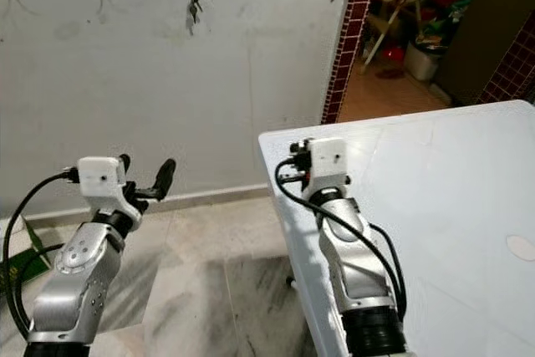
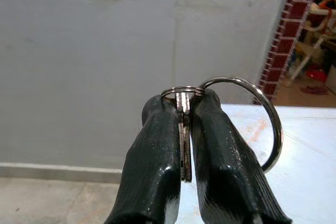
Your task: Hang keys on a hook
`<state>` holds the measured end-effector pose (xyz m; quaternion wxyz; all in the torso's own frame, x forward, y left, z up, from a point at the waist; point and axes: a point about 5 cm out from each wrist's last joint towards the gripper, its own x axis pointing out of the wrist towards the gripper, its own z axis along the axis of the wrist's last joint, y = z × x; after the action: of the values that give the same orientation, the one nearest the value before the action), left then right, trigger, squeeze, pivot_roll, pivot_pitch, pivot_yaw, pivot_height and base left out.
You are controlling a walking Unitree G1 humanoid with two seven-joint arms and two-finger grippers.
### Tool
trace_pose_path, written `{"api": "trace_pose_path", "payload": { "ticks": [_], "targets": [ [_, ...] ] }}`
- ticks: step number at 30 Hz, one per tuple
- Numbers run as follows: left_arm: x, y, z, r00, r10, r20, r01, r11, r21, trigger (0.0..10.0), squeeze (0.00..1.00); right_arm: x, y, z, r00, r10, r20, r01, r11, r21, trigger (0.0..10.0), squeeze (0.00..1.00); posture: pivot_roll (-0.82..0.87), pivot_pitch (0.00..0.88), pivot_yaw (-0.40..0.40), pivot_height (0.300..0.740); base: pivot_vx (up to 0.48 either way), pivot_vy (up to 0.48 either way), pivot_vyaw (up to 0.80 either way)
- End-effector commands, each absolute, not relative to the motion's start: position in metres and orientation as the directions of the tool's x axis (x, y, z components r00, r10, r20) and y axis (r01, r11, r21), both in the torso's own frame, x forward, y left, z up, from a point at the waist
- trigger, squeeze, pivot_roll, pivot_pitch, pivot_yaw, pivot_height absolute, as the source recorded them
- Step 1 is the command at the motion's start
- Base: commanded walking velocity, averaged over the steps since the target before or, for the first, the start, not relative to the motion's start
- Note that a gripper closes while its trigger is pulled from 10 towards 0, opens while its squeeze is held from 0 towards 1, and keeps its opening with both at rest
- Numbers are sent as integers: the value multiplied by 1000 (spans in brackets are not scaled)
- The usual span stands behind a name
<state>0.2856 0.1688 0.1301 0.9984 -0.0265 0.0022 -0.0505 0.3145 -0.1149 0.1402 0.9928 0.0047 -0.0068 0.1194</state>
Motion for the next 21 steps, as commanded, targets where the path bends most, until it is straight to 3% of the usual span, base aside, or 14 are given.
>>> {"api": "trace_pose_path", "payload": {
  "ticks": [1,21],
  "targets": [
    [287,174,129,997,-78,-17,77,996,-45,10000,0,316,-109,144,965,260,31,-260,966,1,10000,0,67,0,-17,740,0,480,0],
    [294,174,130,995,-98,-21,97,995,-23,10000,0,319,-108,146,967,250,52,-250,968,3,10000,0,72,0,8,740,0,480,0]
  ]
}}
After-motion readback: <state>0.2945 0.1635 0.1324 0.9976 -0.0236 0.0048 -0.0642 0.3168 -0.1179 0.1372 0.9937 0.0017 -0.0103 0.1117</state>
